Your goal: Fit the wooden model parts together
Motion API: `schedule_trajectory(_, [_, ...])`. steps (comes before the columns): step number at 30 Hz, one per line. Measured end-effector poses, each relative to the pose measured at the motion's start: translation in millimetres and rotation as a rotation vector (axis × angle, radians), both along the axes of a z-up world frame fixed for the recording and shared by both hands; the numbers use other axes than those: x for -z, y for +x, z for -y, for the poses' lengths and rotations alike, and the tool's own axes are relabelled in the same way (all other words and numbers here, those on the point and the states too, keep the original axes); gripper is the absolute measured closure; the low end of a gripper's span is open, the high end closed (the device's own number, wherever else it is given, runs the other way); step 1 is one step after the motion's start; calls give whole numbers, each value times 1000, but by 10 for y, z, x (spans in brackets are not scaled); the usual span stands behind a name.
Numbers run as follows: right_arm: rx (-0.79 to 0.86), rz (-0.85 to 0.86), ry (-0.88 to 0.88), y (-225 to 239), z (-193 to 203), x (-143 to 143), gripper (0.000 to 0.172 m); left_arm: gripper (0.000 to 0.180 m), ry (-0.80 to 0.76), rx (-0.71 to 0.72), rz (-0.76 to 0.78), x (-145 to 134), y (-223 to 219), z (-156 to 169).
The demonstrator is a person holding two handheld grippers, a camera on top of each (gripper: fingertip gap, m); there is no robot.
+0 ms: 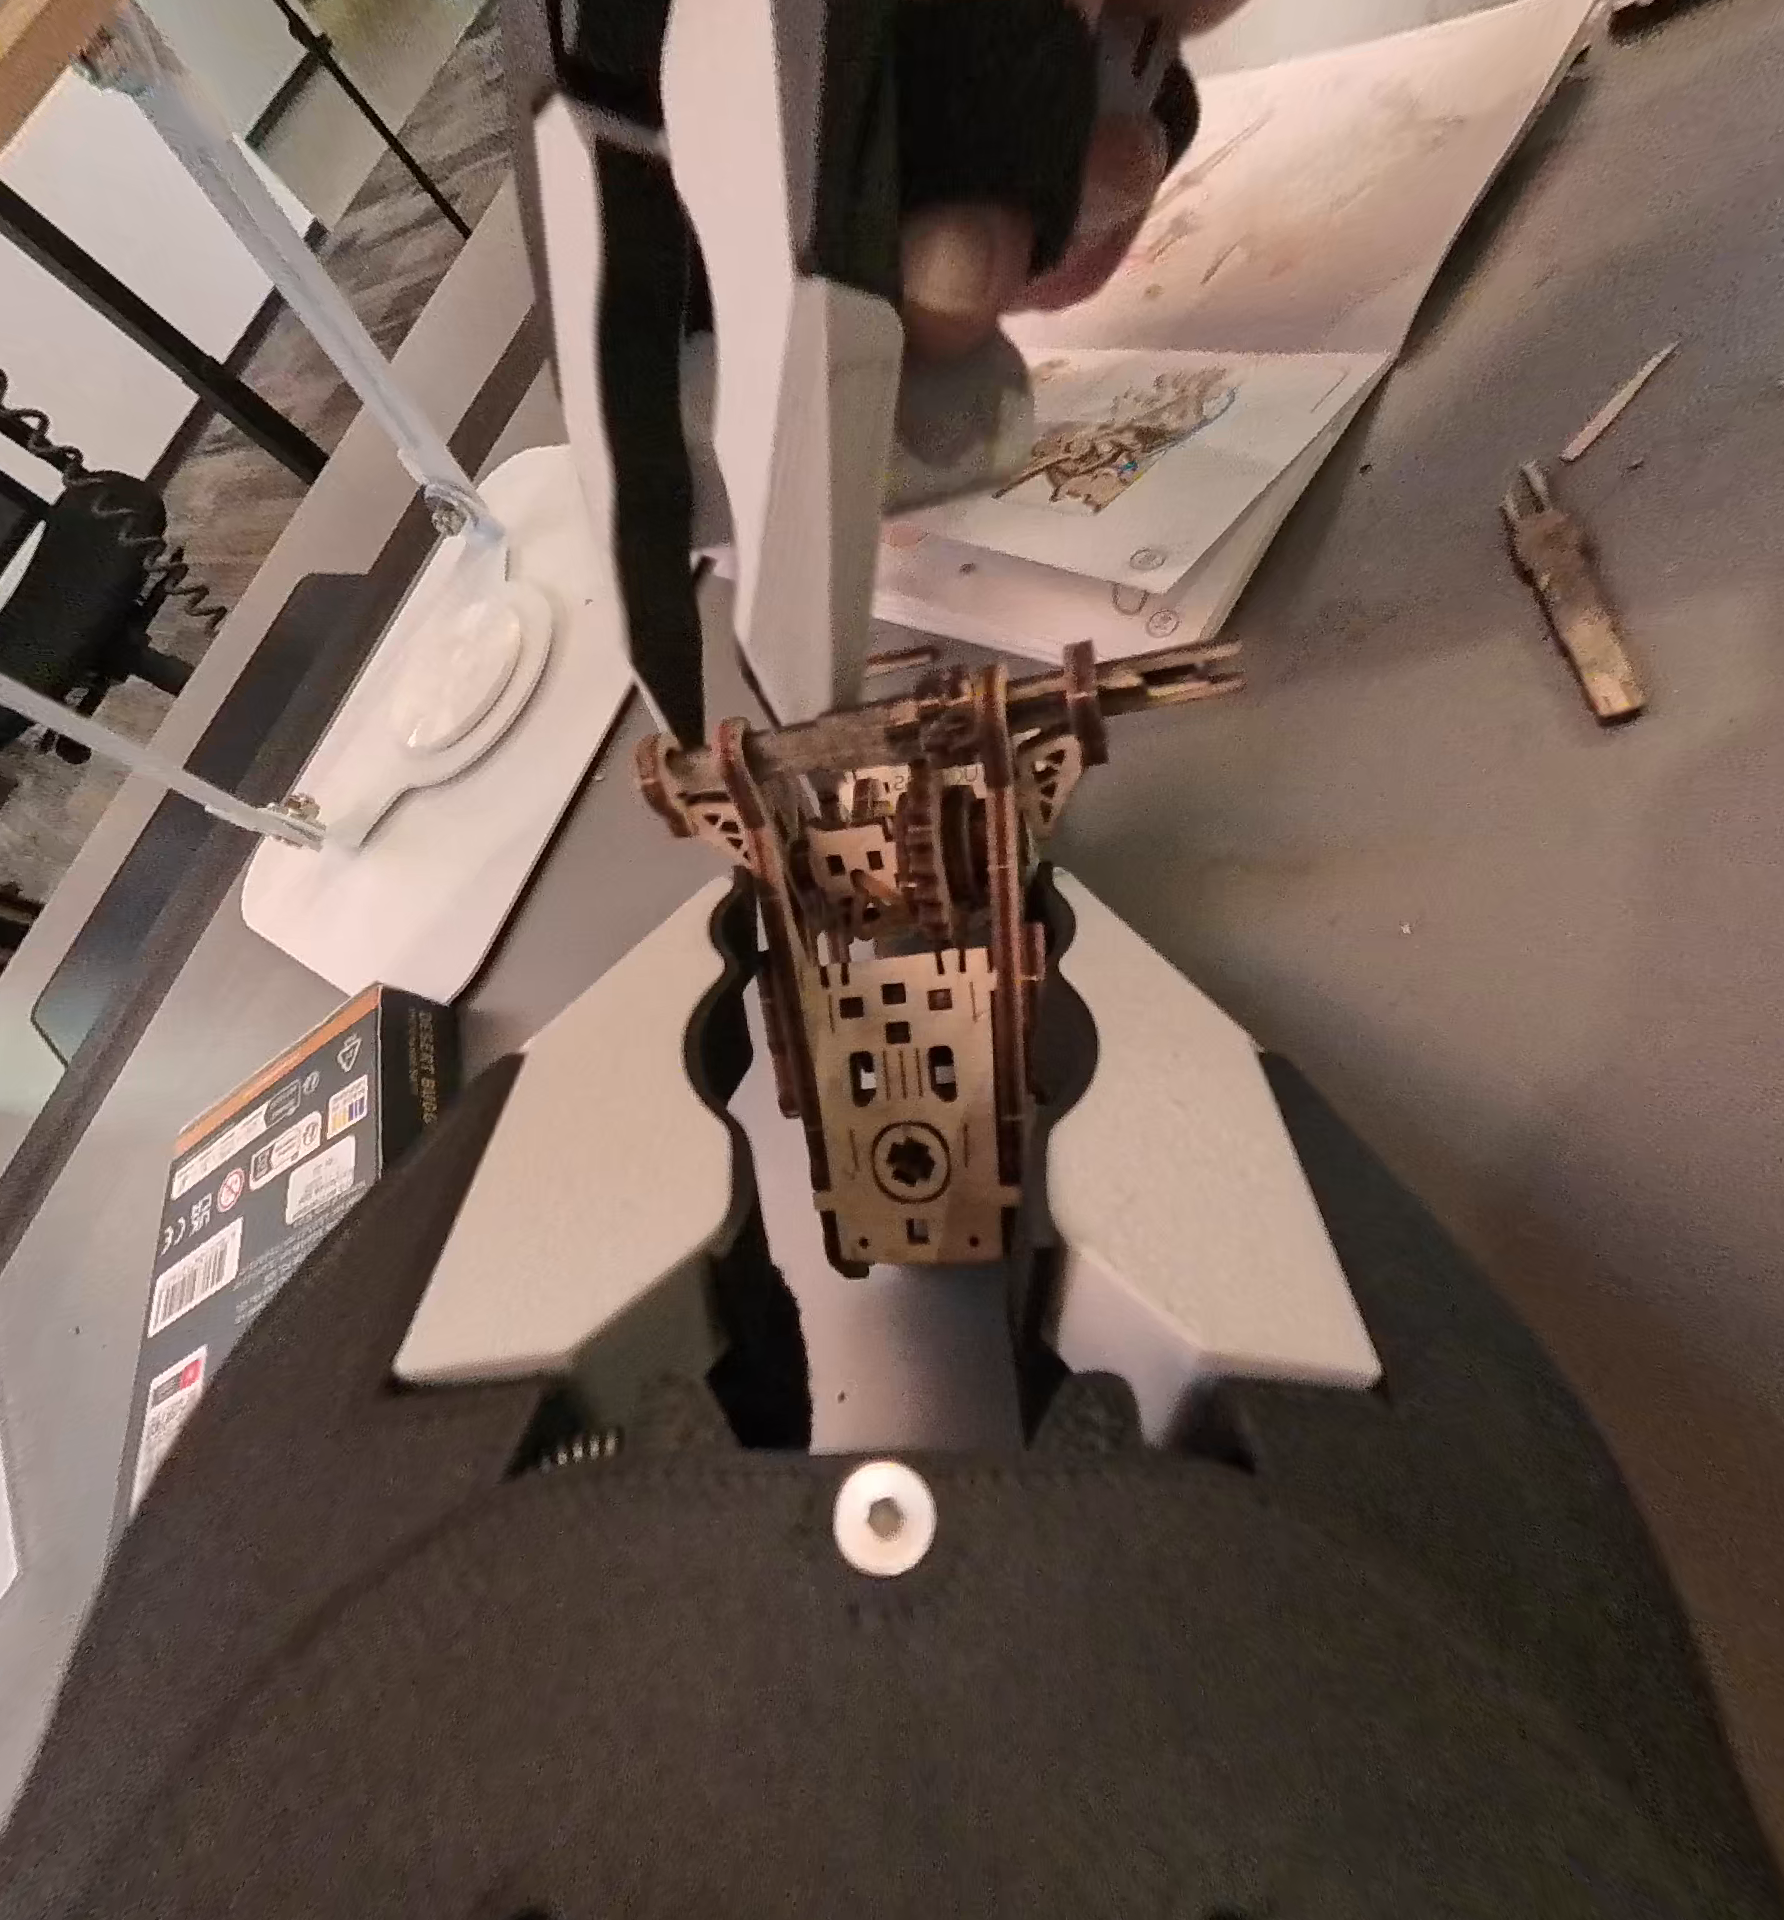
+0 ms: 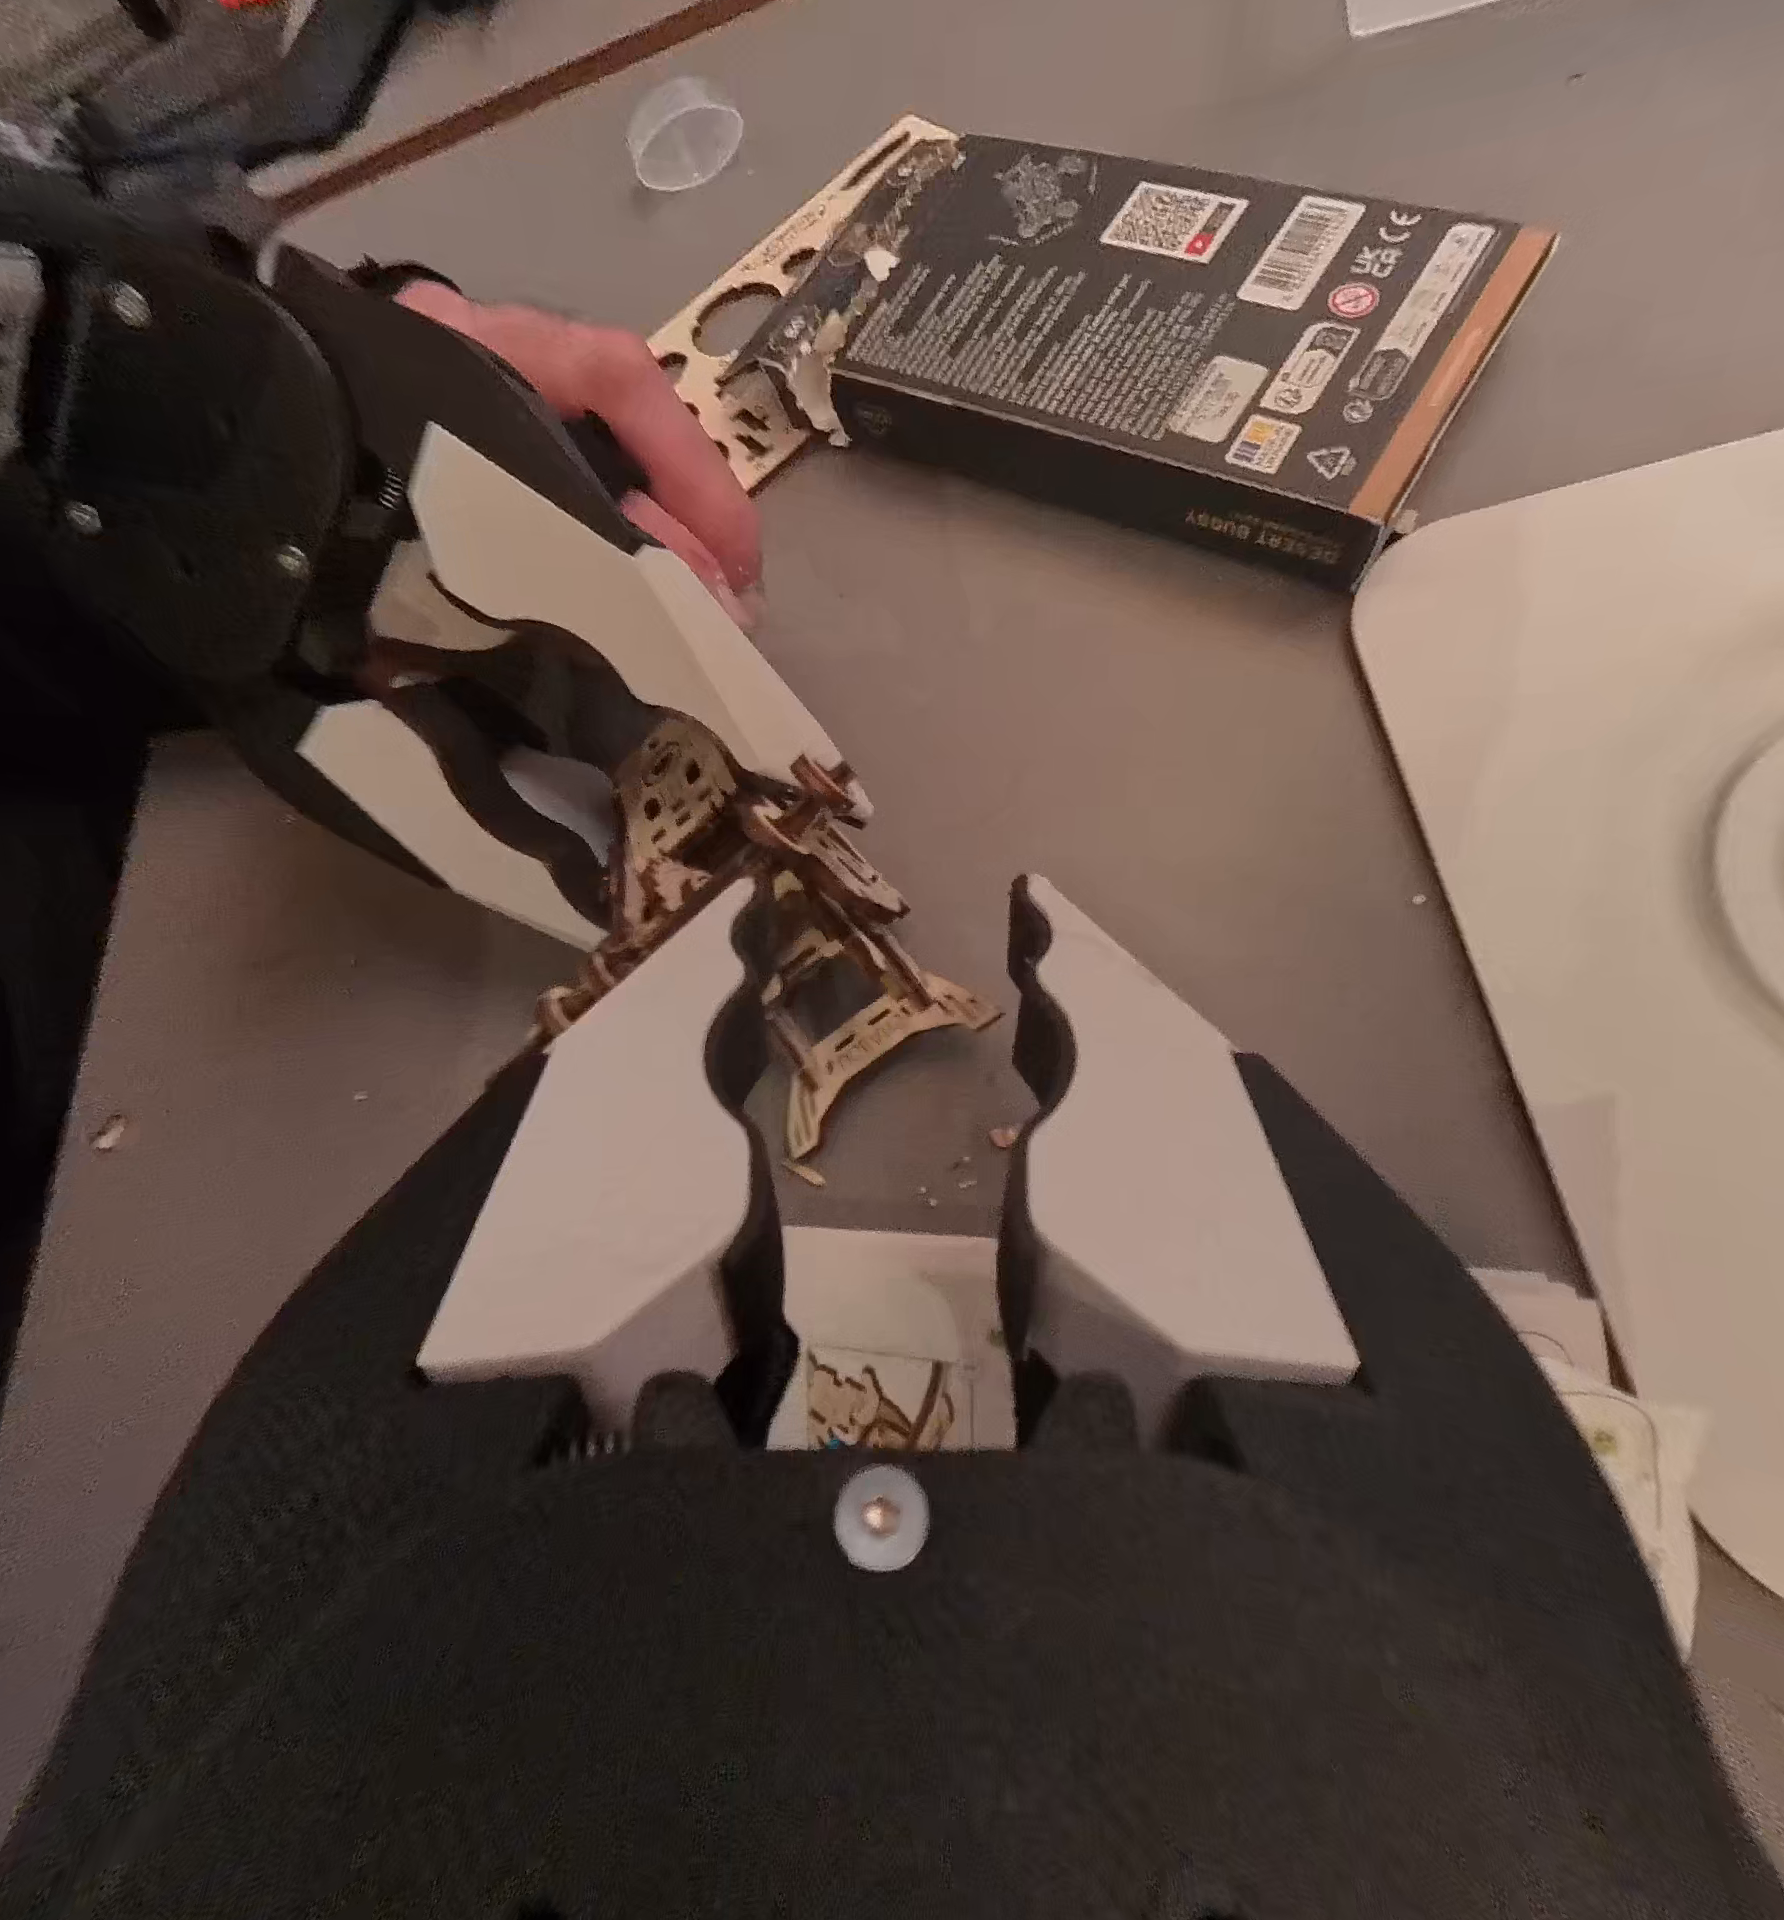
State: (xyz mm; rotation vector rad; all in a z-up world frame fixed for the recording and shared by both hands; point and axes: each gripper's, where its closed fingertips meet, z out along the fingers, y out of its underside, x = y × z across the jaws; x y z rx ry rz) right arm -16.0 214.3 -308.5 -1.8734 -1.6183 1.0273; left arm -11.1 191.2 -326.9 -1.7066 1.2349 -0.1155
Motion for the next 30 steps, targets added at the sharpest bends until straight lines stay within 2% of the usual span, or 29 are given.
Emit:
schedule_trajectory(12, [71,-49,-154,-34,49,95,123,130,7,1,-7,1,2,9])
schedule_trajectory(13, [68,-40,-147,-37,55,92,123,130,8,1,-8,0,2,9])
schedule_trajectory(15, [71,13,-71,-28,33,130,139,130,8,7,-6,0,22,15])
schedule_trajectory(16, [72,32,-49,-24,30,136,134,130,11,4,-14,-1,20,11])
schedule_trajectory(23, [121,30,19,21,57,-178,126,129,17,-24,-29,-1,-20,-20])
schedule_trajectory(27, [159,170,100,-27,103,7,123,130,38,-28,-61,-4,-6,-14])
schedule_trajectory(30, [211,222,186,-41,60,10,126,130,53,-37,-86,-8,-2,-16])
